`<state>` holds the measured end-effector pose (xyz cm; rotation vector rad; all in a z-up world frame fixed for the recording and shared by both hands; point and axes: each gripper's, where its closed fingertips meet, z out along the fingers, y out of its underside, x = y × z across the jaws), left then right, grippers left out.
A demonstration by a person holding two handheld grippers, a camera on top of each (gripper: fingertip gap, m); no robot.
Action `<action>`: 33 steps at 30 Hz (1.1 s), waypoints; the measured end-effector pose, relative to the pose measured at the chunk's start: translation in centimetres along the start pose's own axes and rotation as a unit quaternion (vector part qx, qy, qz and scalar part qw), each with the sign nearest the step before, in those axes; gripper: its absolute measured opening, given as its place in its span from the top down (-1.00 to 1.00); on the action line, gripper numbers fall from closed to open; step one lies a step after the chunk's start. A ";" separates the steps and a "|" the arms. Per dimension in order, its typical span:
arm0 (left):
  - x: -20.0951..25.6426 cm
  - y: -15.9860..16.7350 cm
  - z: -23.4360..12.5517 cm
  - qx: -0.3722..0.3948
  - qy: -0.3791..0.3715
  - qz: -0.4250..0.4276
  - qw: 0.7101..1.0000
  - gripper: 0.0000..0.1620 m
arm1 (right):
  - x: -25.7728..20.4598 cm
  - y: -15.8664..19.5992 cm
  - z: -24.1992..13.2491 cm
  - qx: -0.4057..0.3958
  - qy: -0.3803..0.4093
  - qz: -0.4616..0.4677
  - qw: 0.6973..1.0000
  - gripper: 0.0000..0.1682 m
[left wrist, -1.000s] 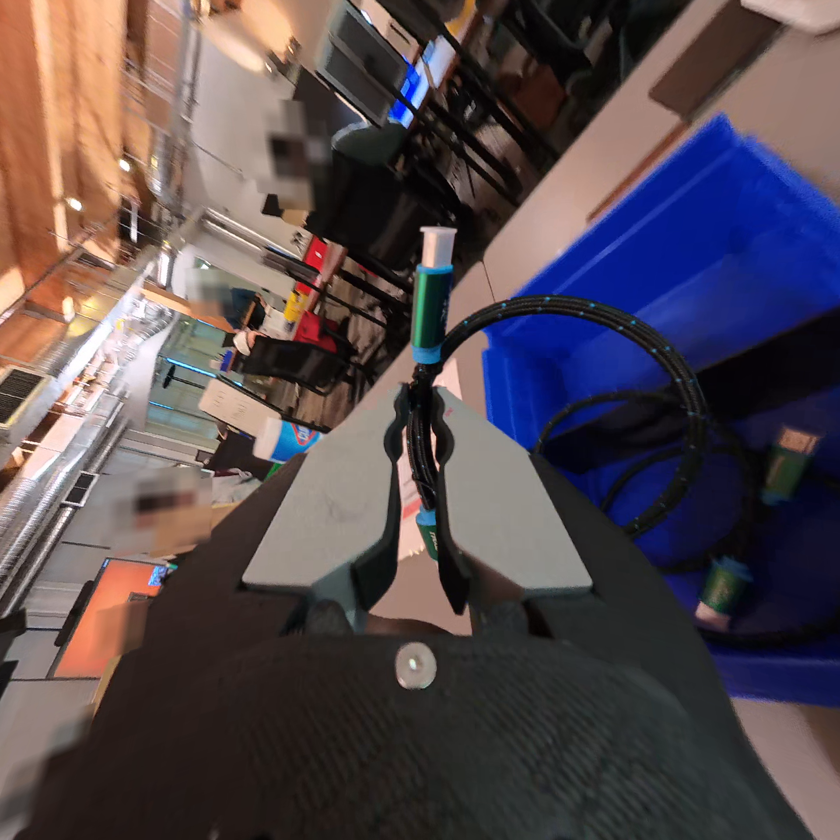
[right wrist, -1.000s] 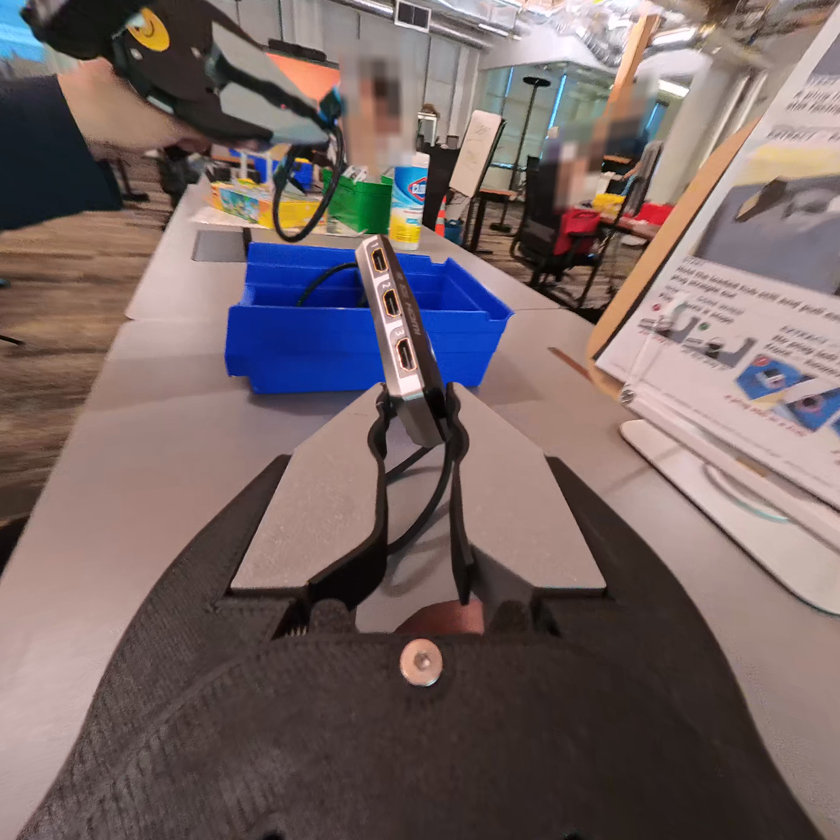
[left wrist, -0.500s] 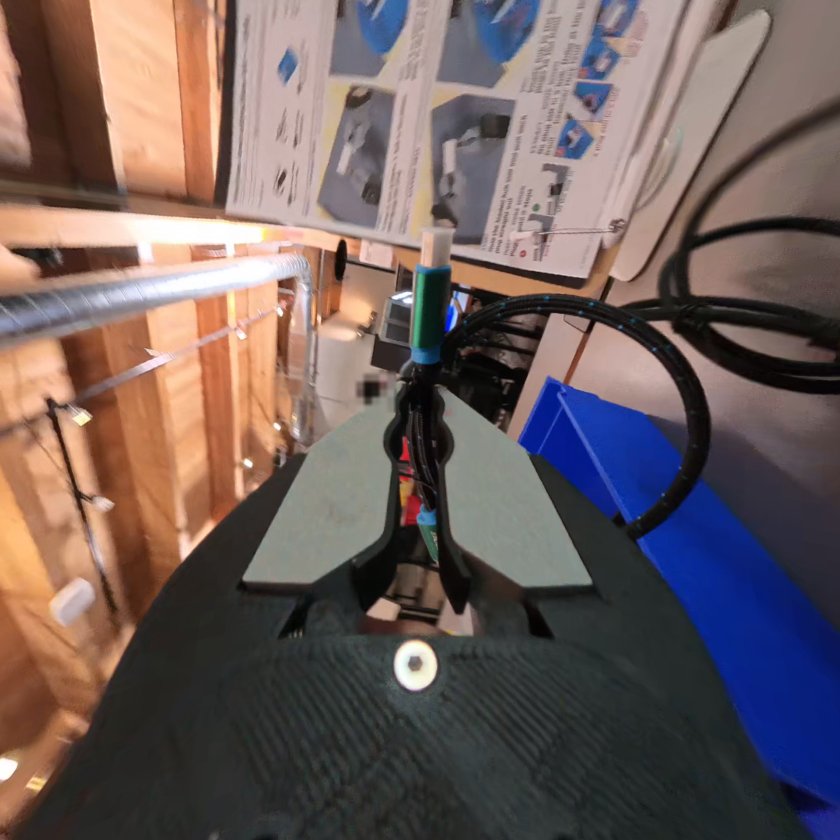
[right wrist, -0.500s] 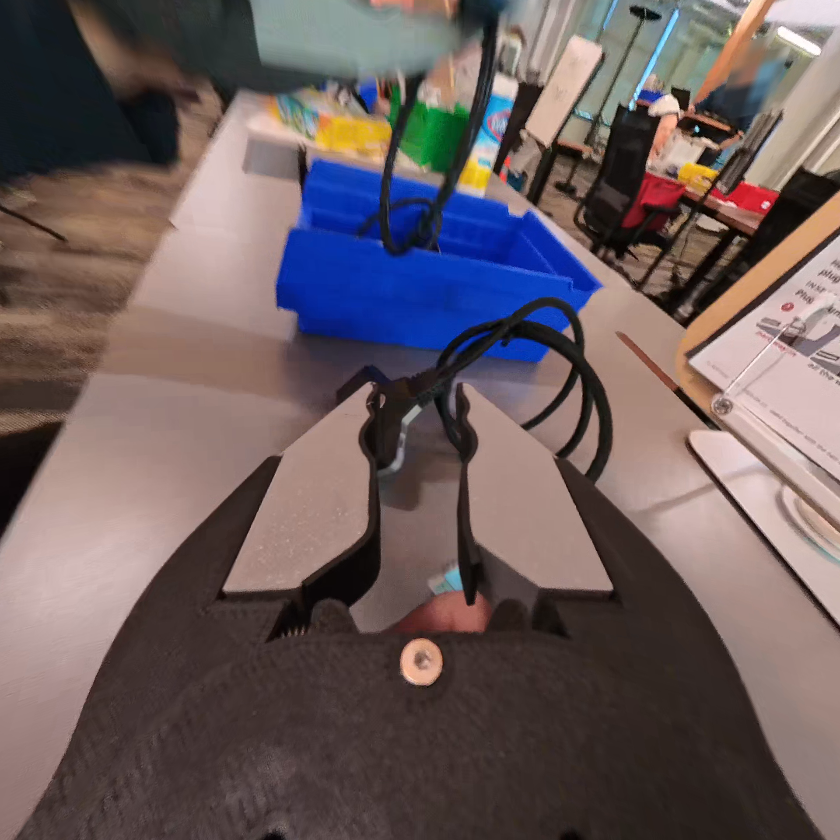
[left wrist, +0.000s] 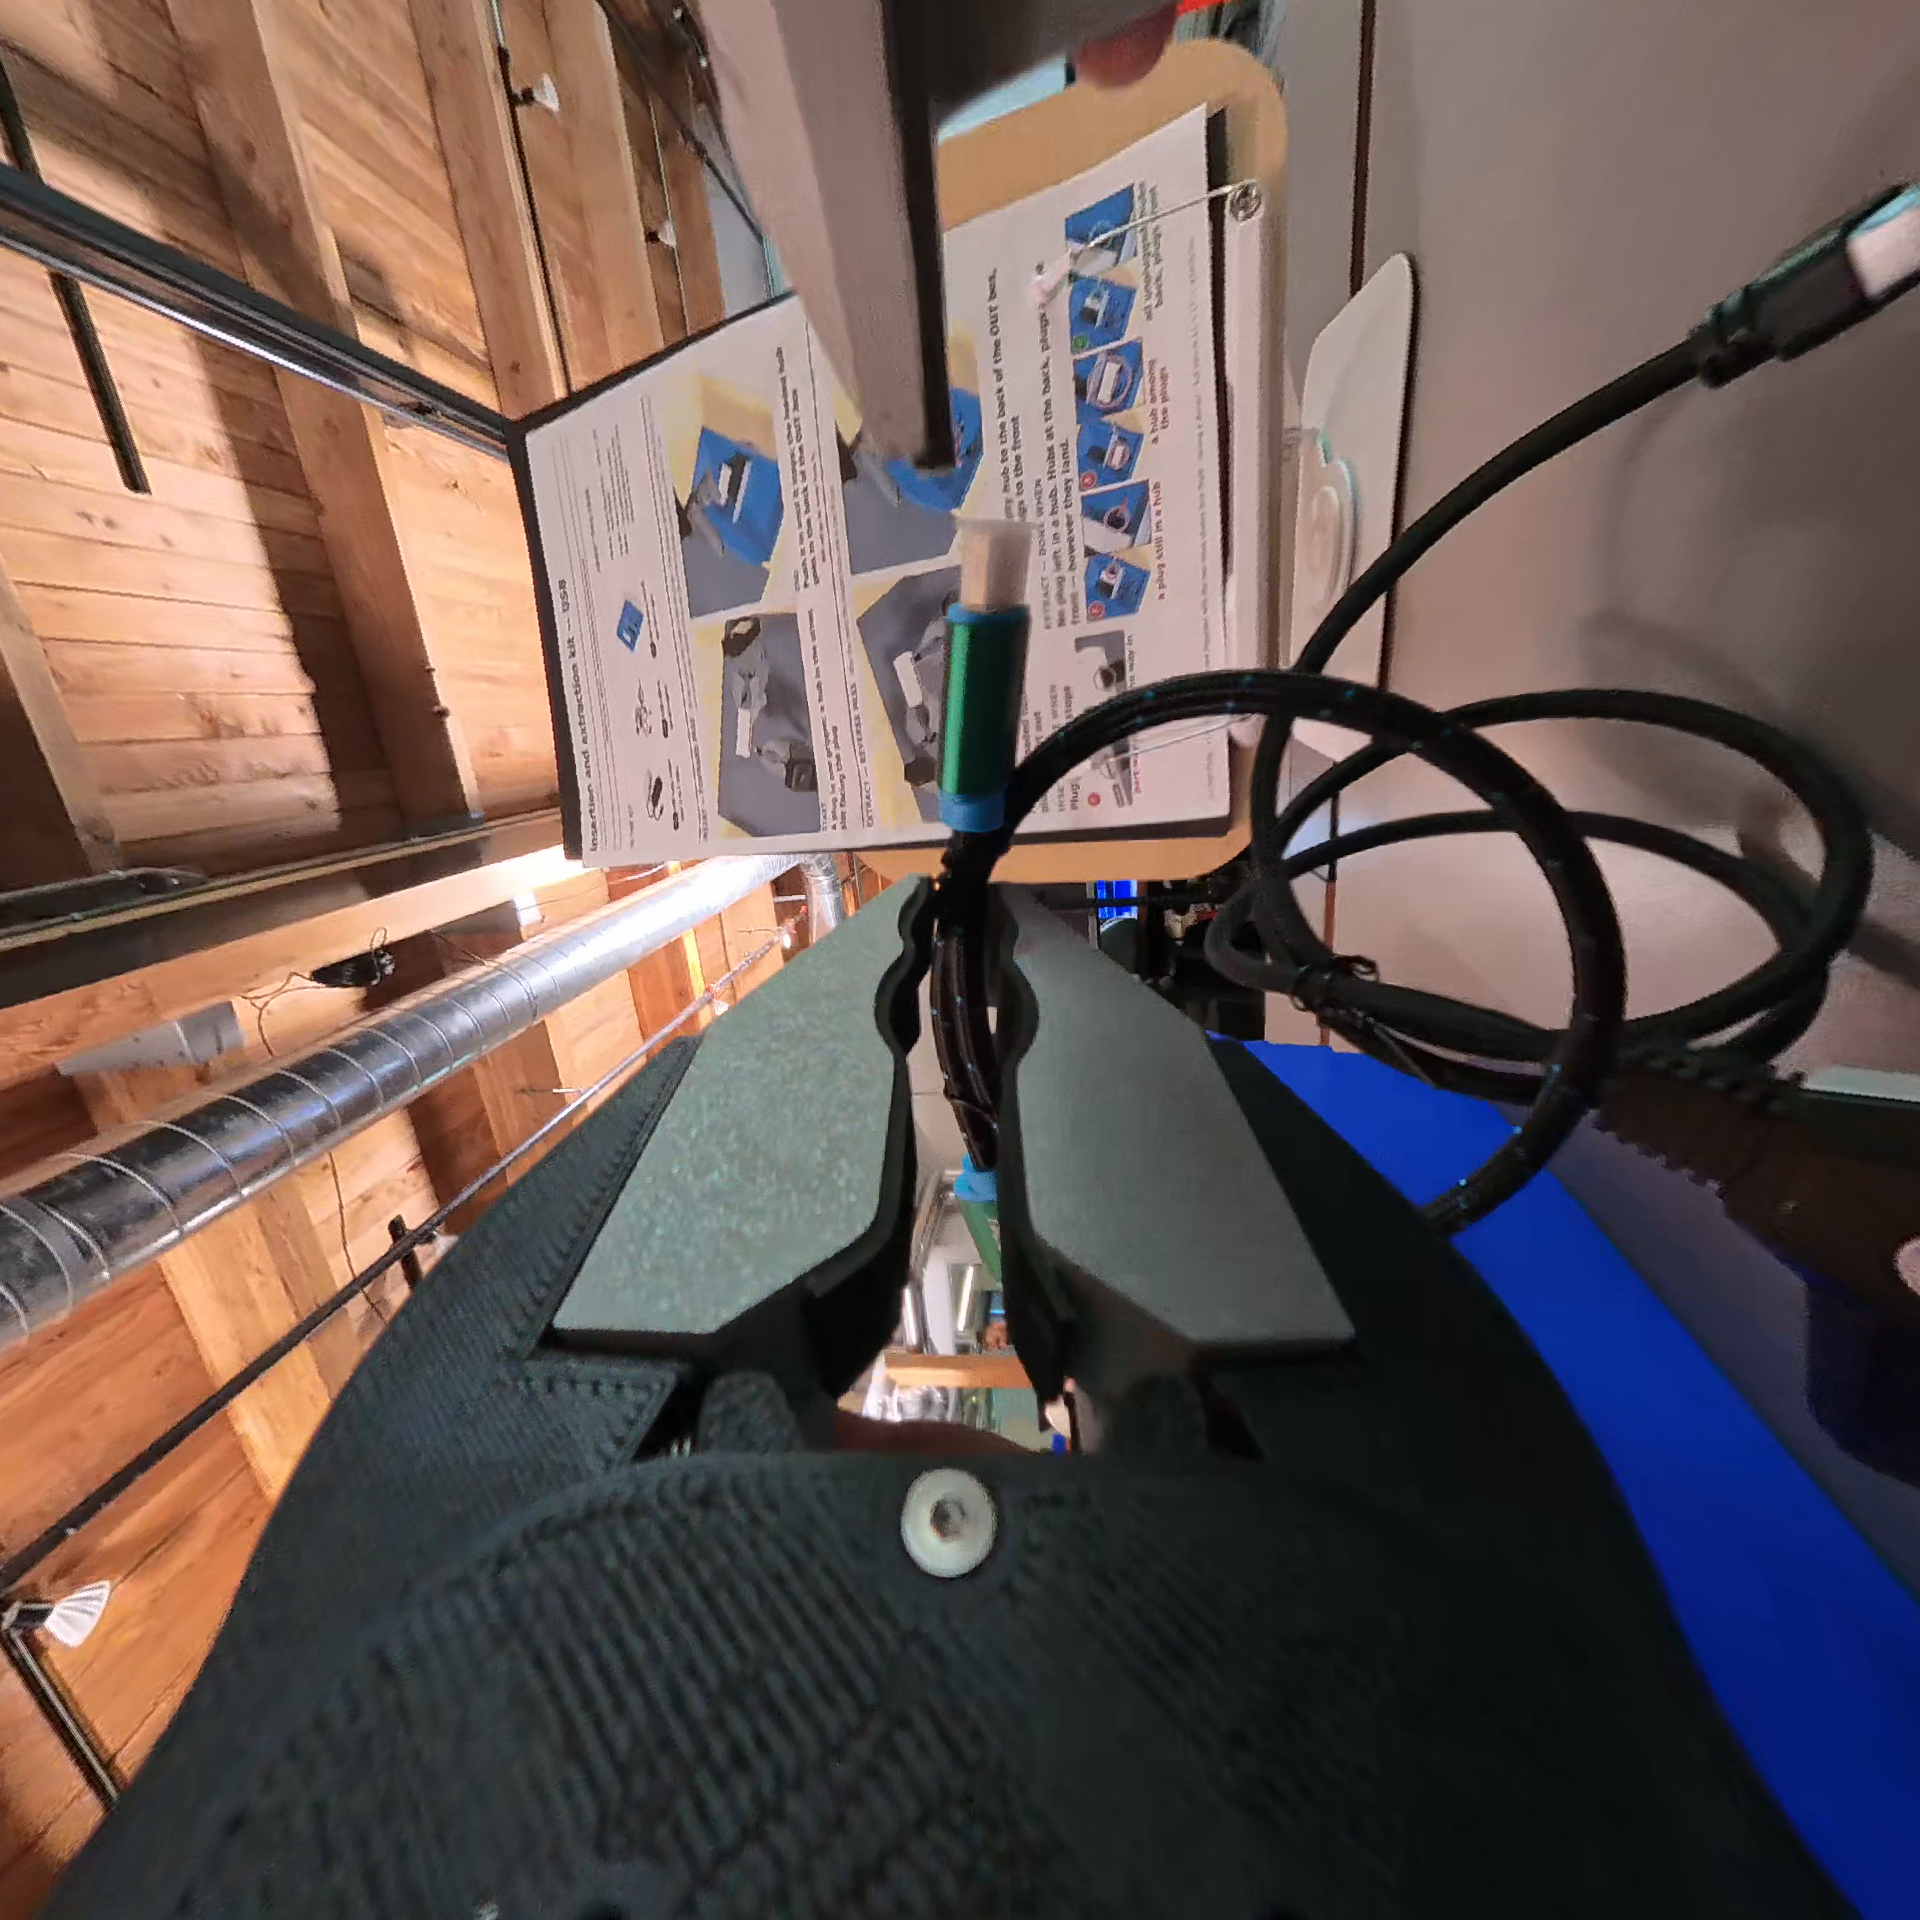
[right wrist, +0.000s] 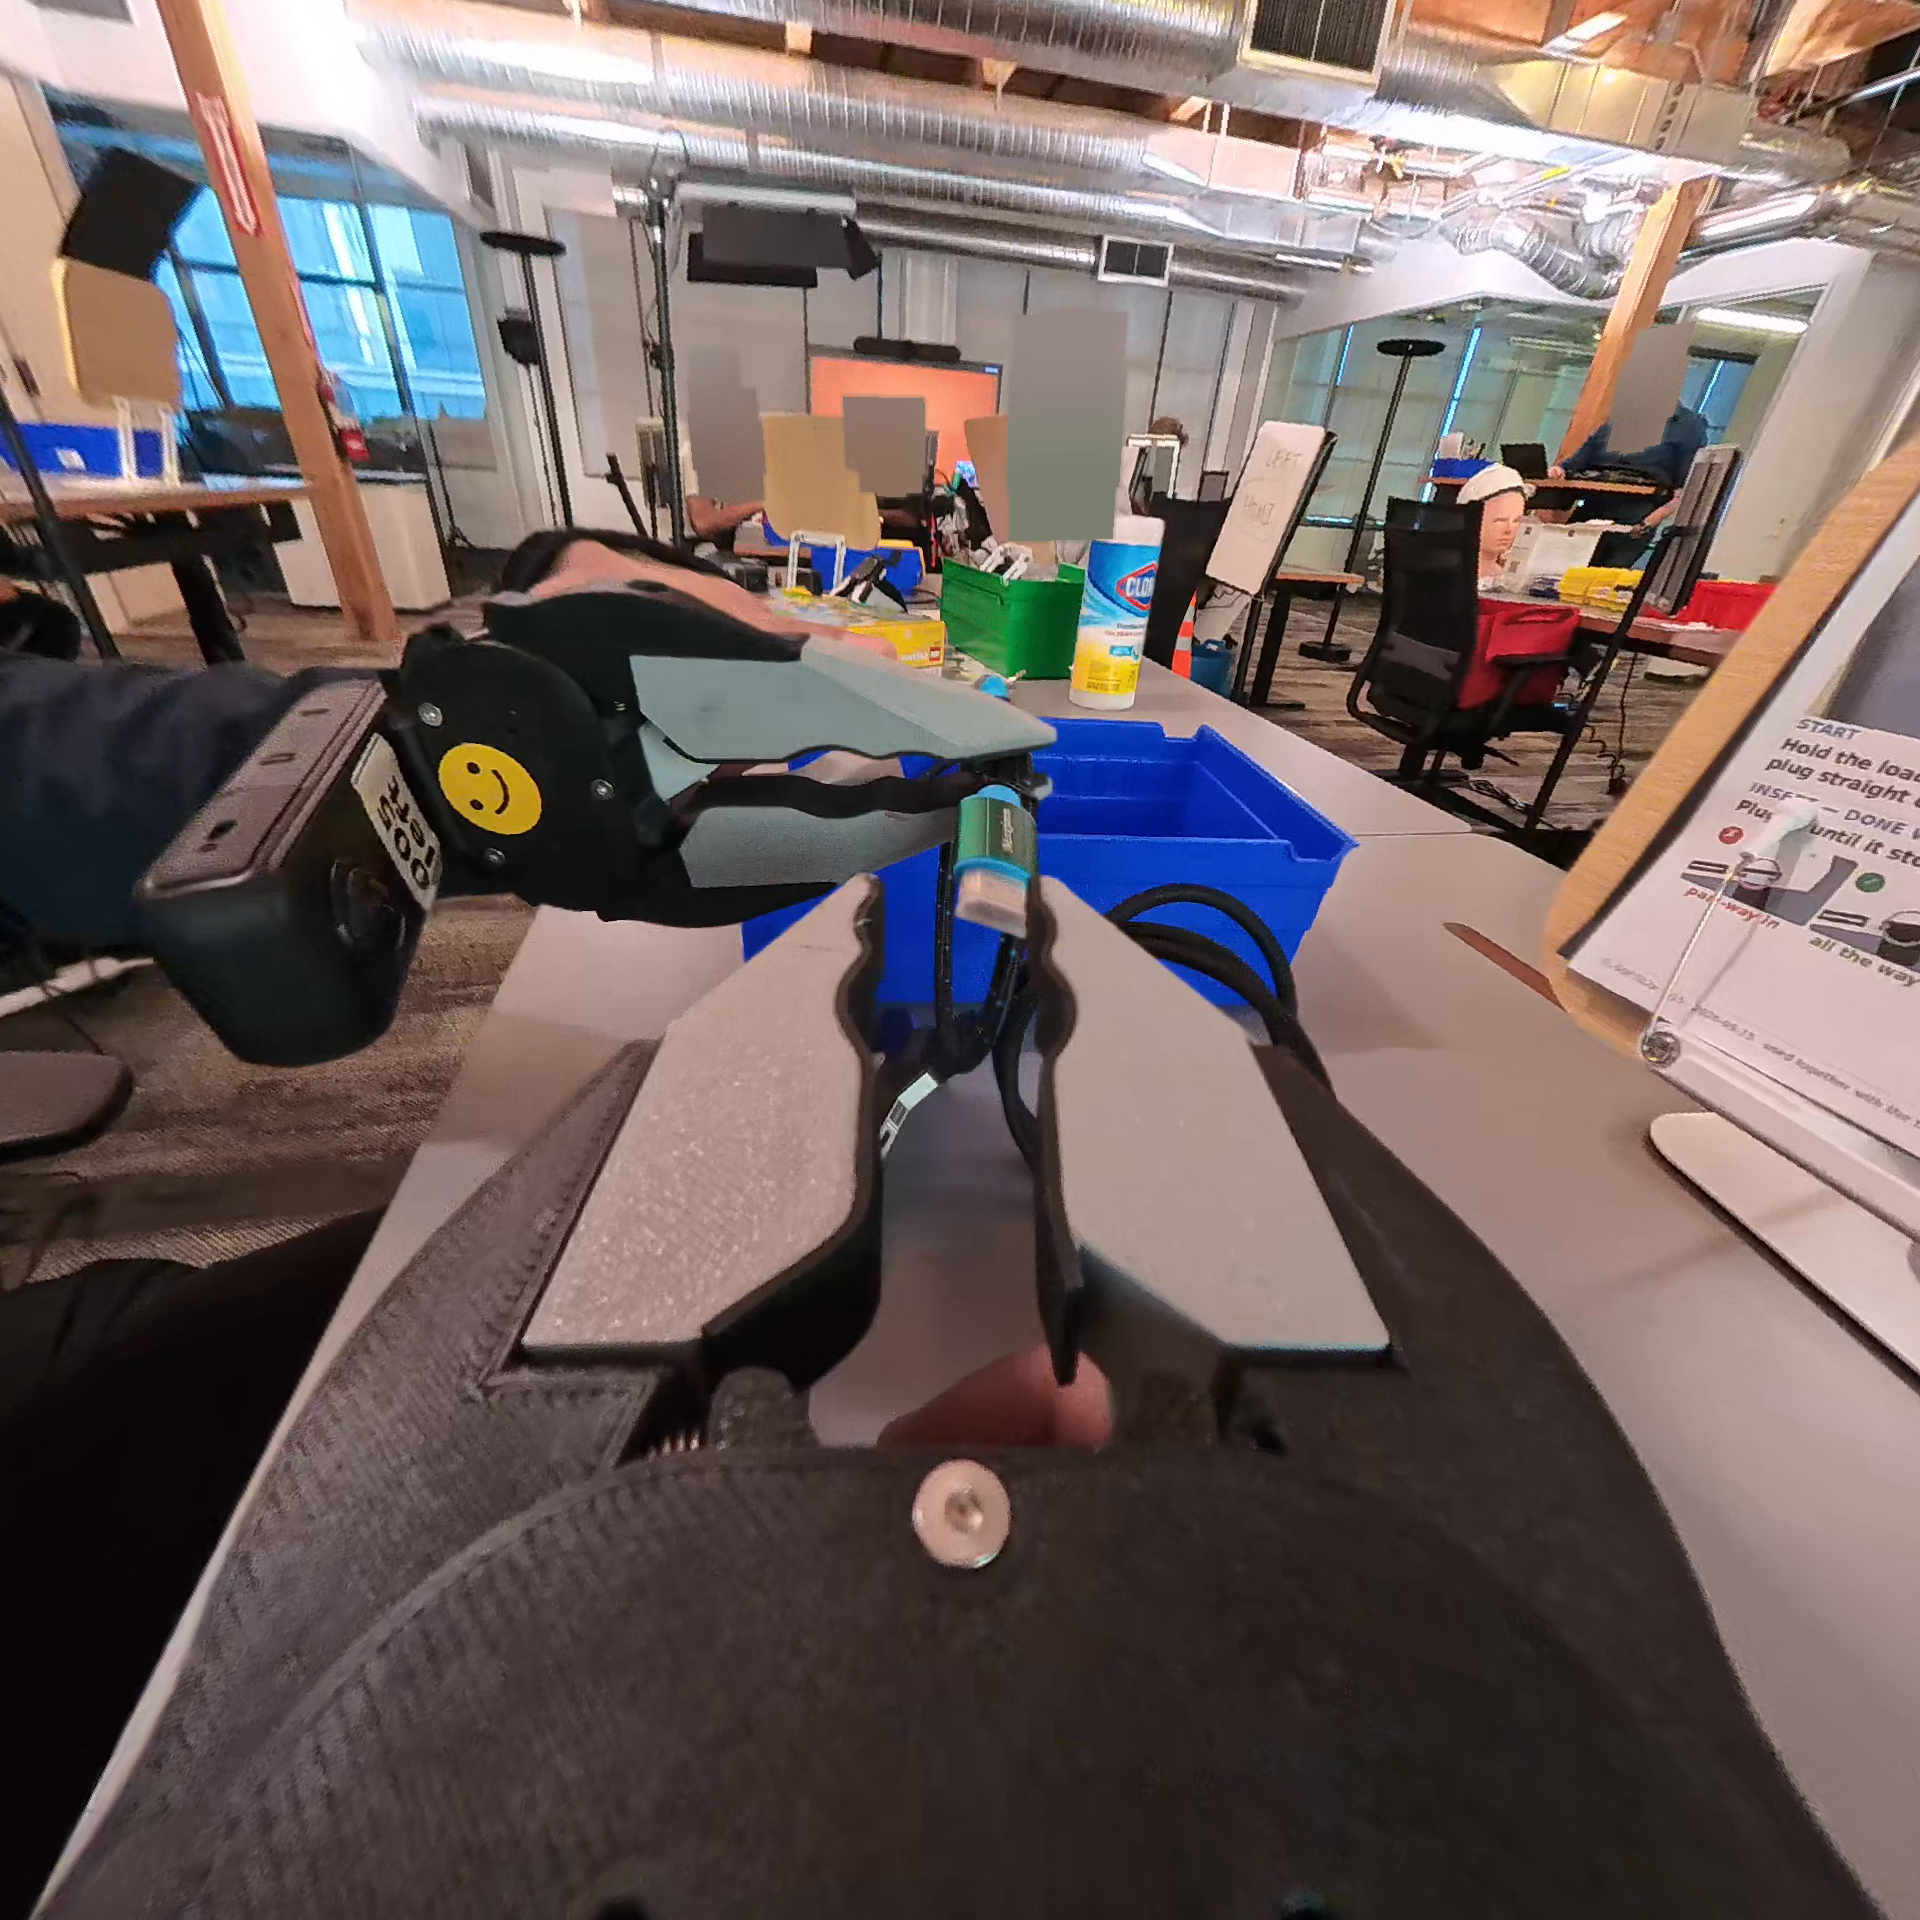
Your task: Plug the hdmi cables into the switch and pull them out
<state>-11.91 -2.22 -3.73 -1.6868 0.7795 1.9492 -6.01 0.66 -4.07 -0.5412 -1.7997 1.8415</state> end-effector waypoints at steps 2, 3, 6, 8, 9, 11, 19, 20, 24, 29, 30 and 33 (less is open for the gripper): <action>0.2 -0.4 -0.1 0.006 -0.001 -0.001 1.000 0.91 | -0.1 0.3 0.2 -0.008 0.004 -0.008 1.000 0.85; 0.2 -0.5 -0.1 0.007 -0.002 -0.002 1.000 0.91 | 0.0 0.5 0.3 -0.013 0.008 -0.012 1.000 0.91; 0.2 -0.7 -0.2 0.009 -0.004 -0.006 1.000 0.91 | 0.3 0.6 0.2 -0.015 0.017 -0.012 1.000 0.92; 0.0 -0.8 -0.3 0.013 -0.008 -0.014 1.000 0.92 | 0.6 0.6 0.2 -0.017 0.022 -0.007 1.000 0.80; 0.0 -0.9 -0.3 0.013 -0.008 -0.016 1.000 0.91 | 0.6 0.7 0.2 -0.019 0.022 -0.006 1.000 0.78; -0.1 -1.0 -0.3 0.014 -0.010 -0.017 1.000 0.91 | 0.5 0.8 0.2 -0.022 0.018 -0.005 1.000 0.77; 0.3 -0.9 -0.4 0.009 -0.004 -0.031 0.999 0.91 | 0.5 1.0 0.4 -0.027 0.020 -0.003 0.999 0.84; 0.4 -0.9 -0.4 0.008 0.000 -0.035 0.999 0.91 | 0.6 1.0 0.4 -0.027 0.020 -0.002 0.999 0.84; 1.7 -1.5 -0.3 0.021 0.033 -0.063 0.997 0.82 | 0.8 0.8 0.3 -0.022 0.022 0.007 0.999 0.84; 2.8 -2.5 -0.1 0.027 0.059 -0.084 0.994 0.57 | 1.0 1.0 0.3 -0.025 0.023 0.014 0.999 0.84; 2.8 -2.8 -0.1 0.032 0.057 -0.086 0.994 0.61 | 1.0 1.1 0.4 -0.028 0.022 0.014 0.999 0.84; 2.8 -3.6 -0.1 0.043 0.061 -0.101 0.992 0.63 | 0.9 1.4 0.5 -0.034 0.020 0.013 0.999 0.84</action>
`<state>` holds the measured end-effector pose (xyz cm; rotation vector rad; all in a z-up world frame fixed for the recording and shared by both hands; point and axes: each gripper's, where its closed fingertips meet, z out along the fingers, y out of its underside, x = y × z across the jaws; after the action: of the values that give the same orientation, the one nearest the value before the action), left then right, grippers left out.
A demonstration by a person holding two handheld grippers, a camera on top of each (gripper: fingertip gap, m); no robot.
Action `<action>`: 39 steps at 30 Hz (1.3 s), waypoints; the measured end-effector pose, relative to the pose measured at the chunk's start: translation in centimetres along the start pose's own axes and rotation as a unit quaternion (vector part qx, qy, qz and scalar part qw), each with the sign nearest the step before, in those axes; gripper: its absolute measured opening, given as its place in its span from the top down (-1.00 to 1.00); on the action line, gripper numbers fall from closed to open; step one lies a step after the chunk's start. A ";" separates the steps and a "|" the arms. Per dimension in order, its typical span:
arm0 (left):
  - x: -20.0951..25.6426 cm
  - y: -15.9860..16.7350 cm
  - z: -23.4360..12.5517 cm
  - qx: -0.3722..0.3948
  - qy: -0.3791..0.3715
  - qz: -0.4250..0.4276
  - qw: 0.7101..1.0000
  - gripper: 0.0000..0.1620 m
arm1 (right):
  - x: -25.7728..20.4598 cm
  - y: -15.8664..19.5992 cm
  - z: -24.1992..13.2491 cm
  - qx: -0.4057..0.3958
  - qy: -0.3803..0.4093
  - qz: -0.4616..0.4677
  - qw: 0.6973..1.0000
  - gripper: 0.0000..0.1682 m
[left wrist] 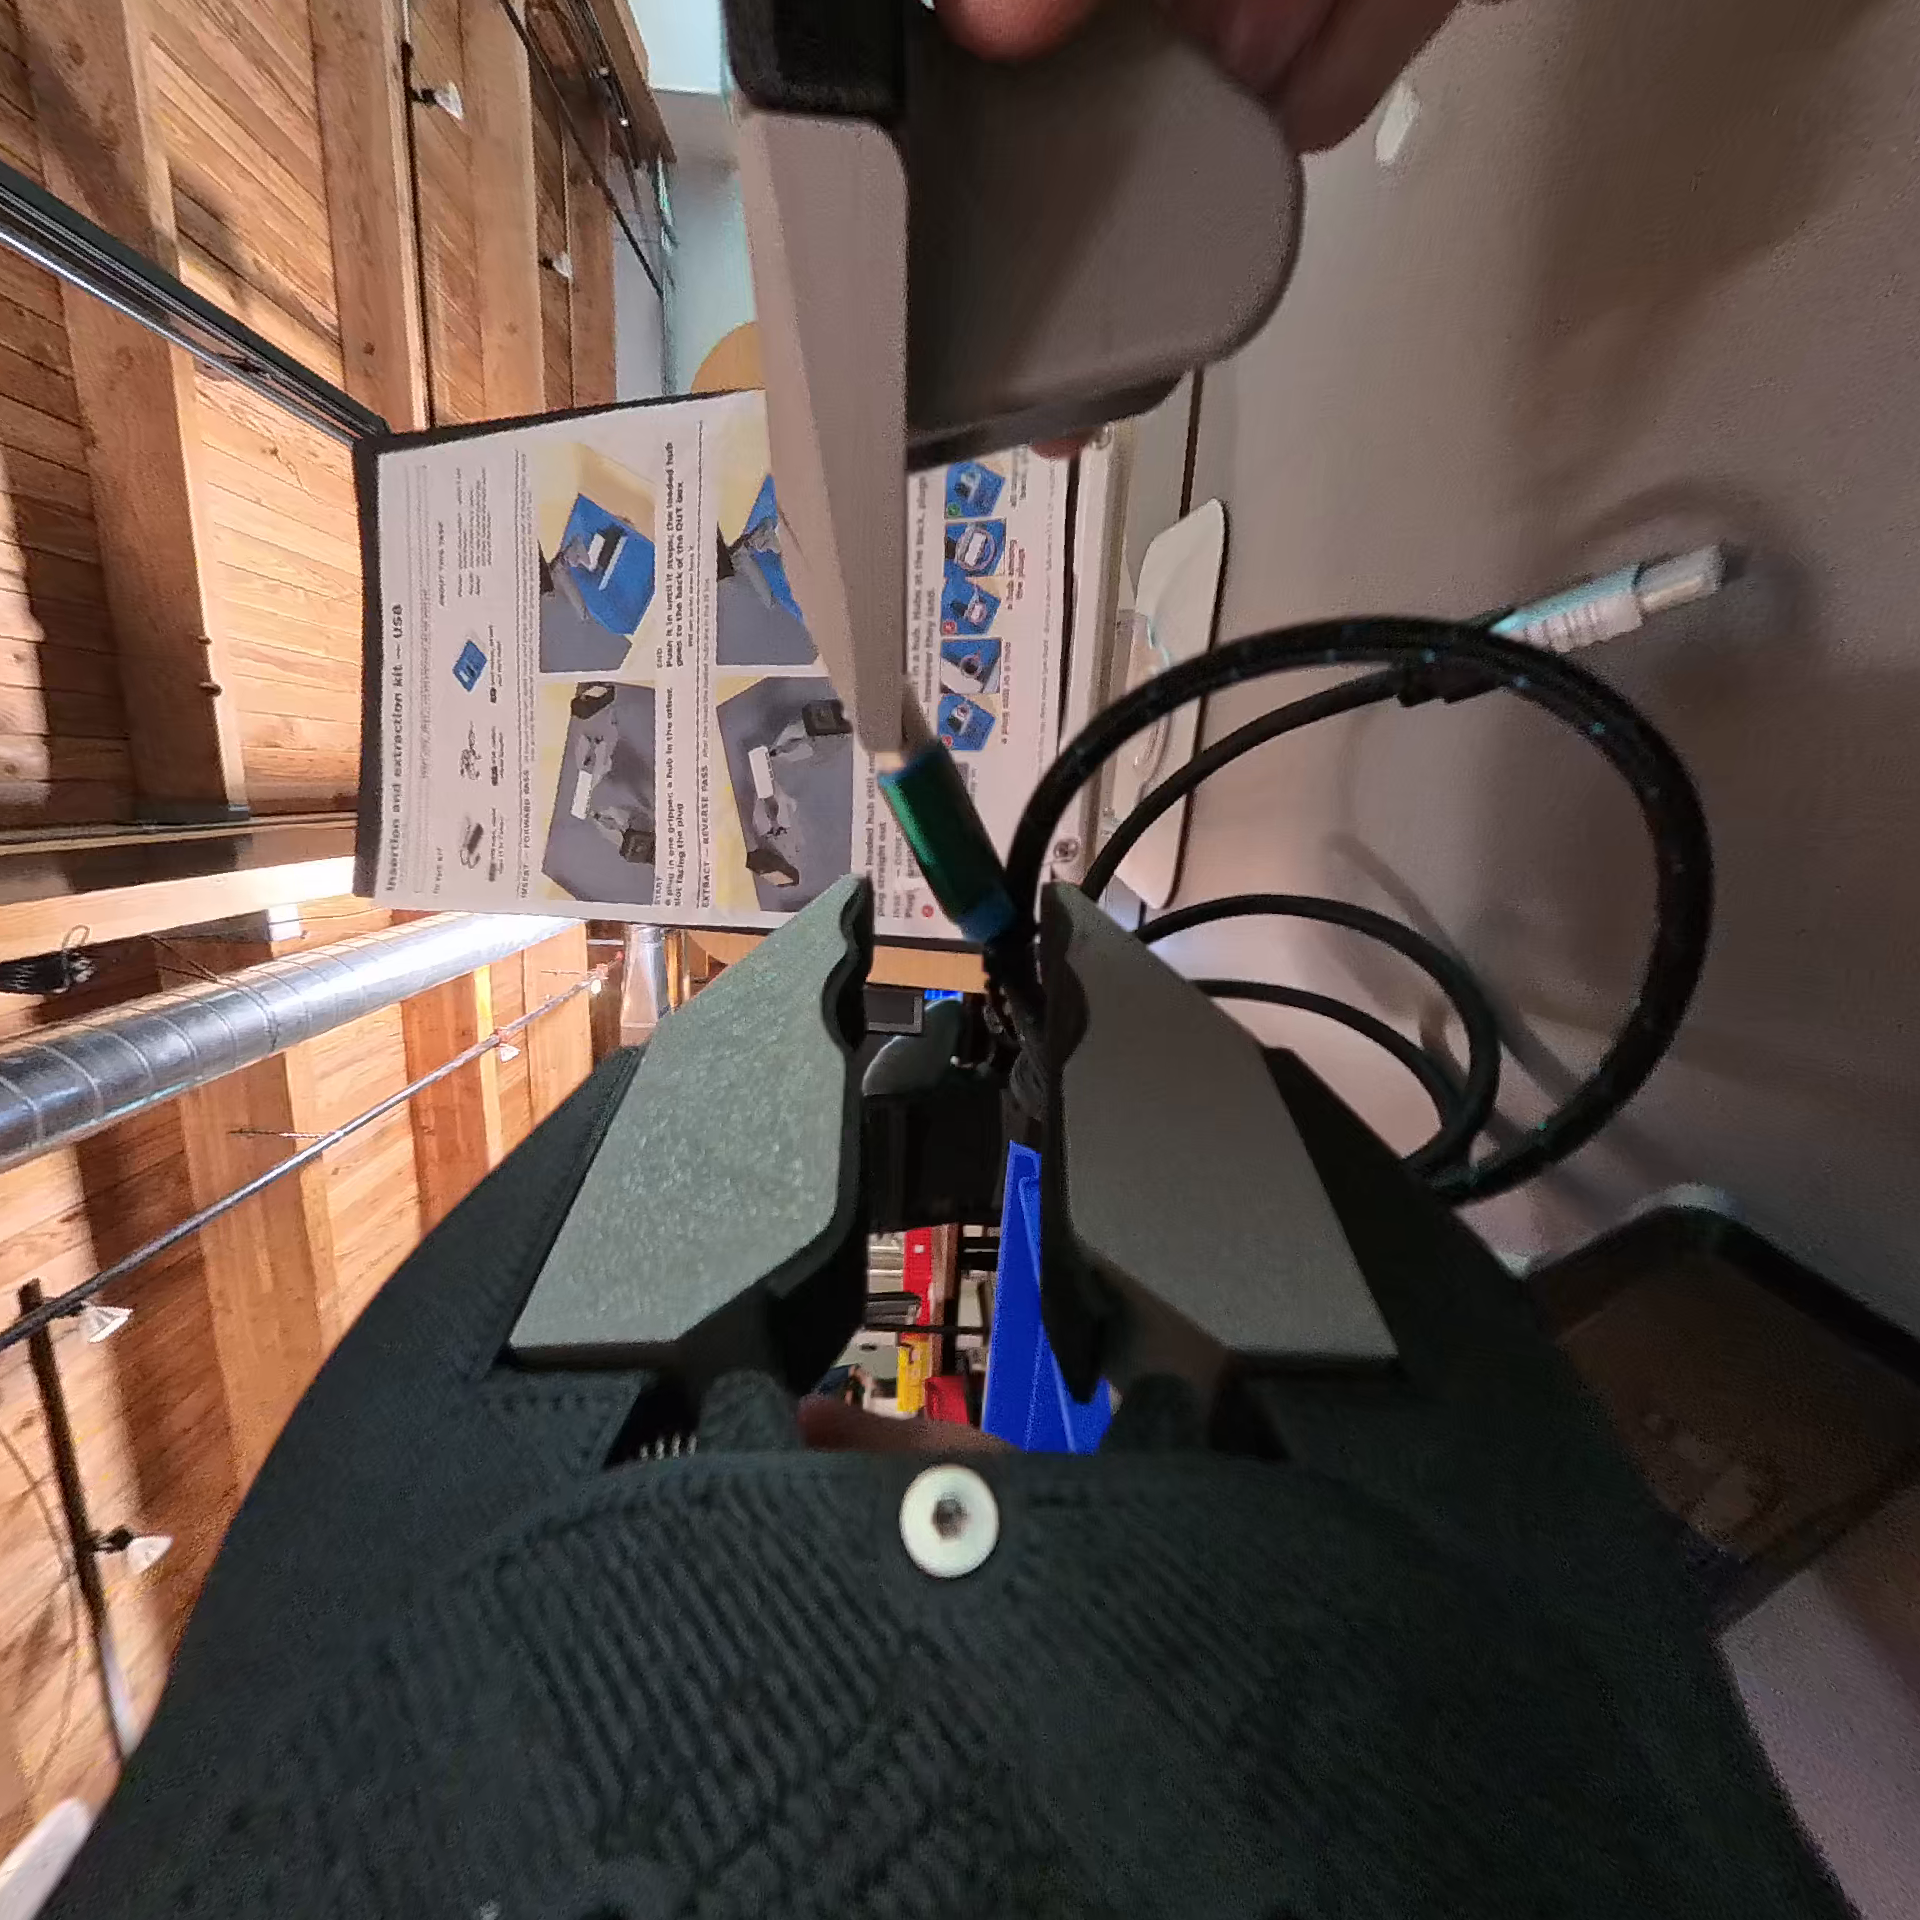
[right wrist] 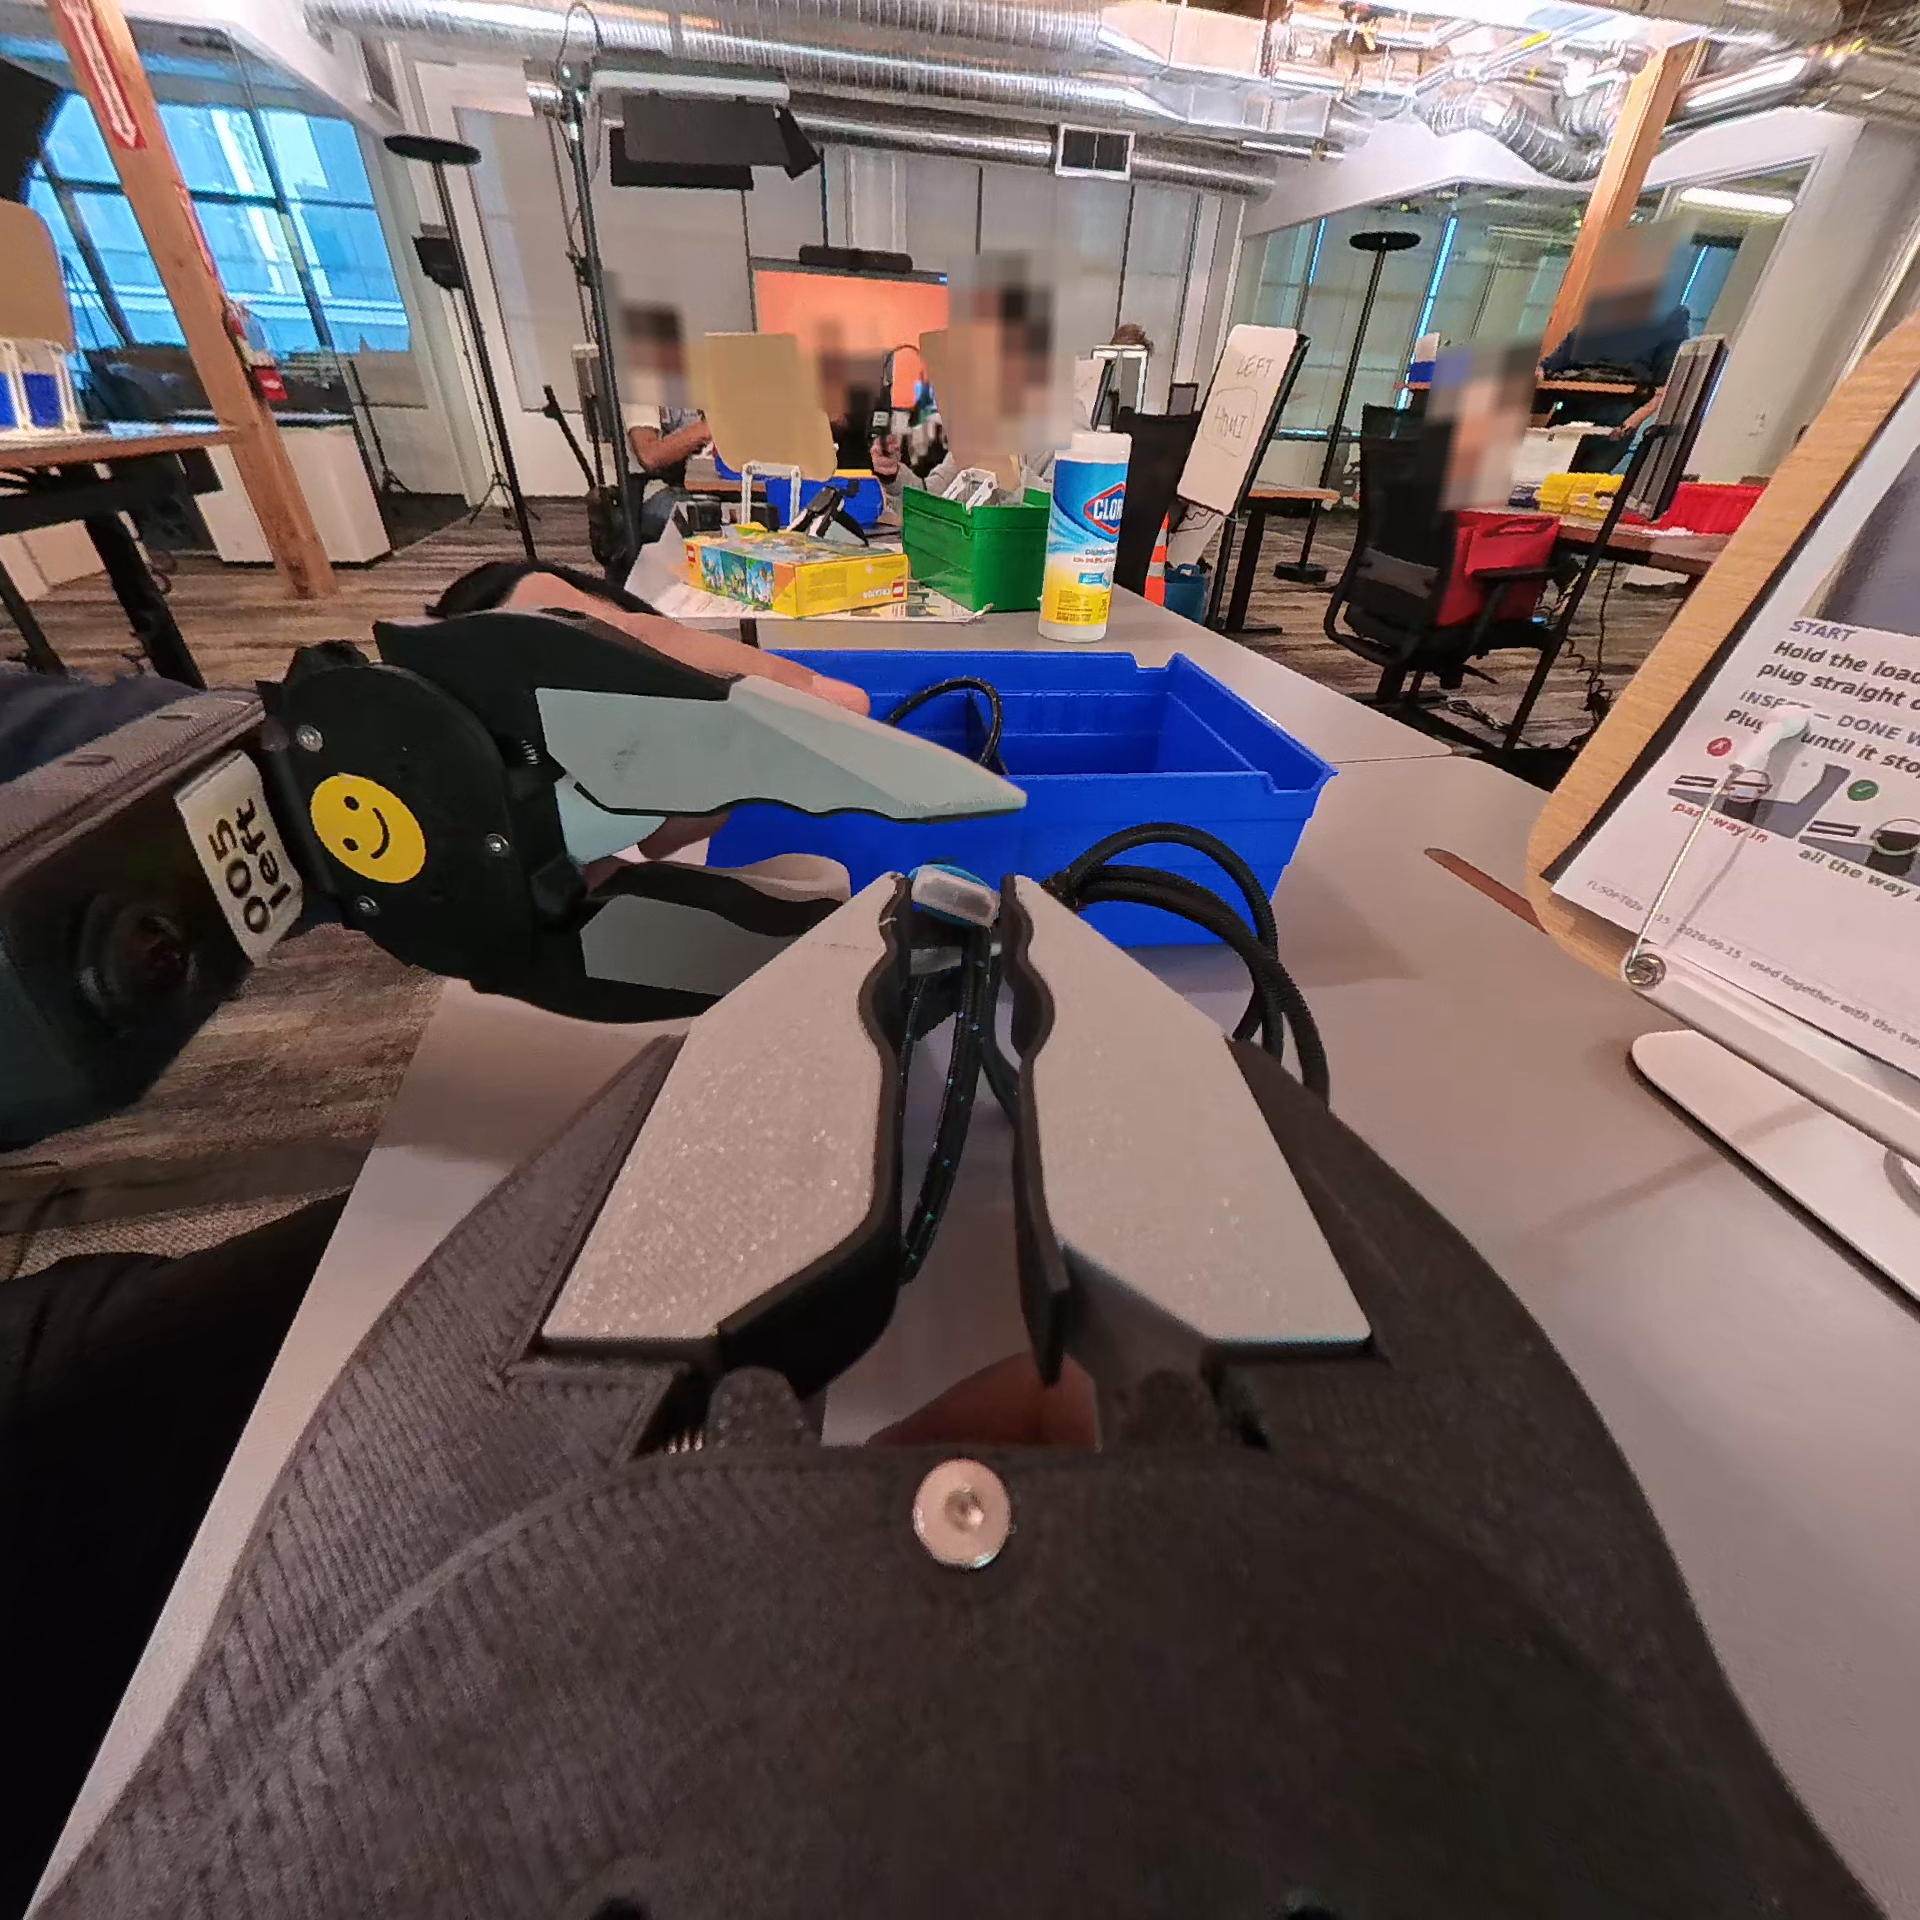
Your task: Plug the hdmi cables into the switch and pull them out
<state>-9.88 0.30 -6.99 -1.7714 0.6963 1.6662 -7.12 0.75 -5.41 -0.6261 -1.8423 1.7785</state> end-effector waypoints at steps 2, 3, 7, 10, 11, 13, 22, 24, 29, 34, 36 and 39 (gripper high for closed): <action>0.1 -0.2 0.0 0.005 0.005 -0.012 1.000 0.64 | -0.1 0.0 0.0 0.000 0.000 -0.001 1.000 0.84; 0.1 -0.3 0.0 0.007 0.007 -0.018 1.000 0.64 | -0.1 0.0 0.0 0.000 -0.001 -0.001 1.000 0.84; 0.4 -0.8 -0.3 0.027 0.029 -0.047 0.998 0.73 | -0.4 -0.4 -0.1 0.013 -0.011 0.008 1.000 0.84; 0.1 -1.1 -0.7 0.035 0.043 -0.070 0.996 0.75 | -0.8 -0.9 -0.2 0.027 -0.026 0.021 0.999 0.84; 0.0 -1.2 -0.8 0.039 0.044 -0.078 0.995 0.76 | -0.9 -1.1 -0.3 0.032 -0.031 0.026 0.999 0.84; -0.4 -1.1 -1.0 0.034 0.032 -0.080 0.996 0.78 | -1.0 -1.2 -0.3 0.034 -0.033 0.028 0.998 0.84; -1.1 -0.5 -0.7 -0.008 -0.024 -0.035 0.999 0.82 | -0.7 -1.0 -0.1 0.037 -0.013 0.018 0.999 0.84; -1.3 -0.6 -0.6 -0.011 -0.032 -0.030 0.999 0.83 | -0.5 -1.0 -0.1 0.040 -0.012 0.023 0.999 0.83; -1.3 -0.6 -0.5 -0.009 -0.035 -0.031 0.999 0.83 | -0.4 -1.0 -0.1 0.034 -0.006 0.008 0.999 0.83; -0.9 -0.1 -1.0 0.027 -0.029 -0.047 0.998 0.86 | -1.0 -0.3 0.2 -0.001 -0.029 -0.015 0.999 0.84; -0.9 -0.1 -1.3 0.030 -0.030 -0.046 0.998 0.87 | -1.3 -0.2 0.3 -0.006 -0.035 -0.020 0.999 0.85; -0.8 0.2 -1.3 0.025 -0.030 -0.047 0.998 0.87 | -1.2 0.0 0.4 -0.012 -0.031 -0.024 0.999 0.85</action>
<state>-9.18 -0.82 -6.22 -1.6870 0.6125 1.6184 -6.45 -0.31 -5.47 -0.5376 -1.9074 1.7654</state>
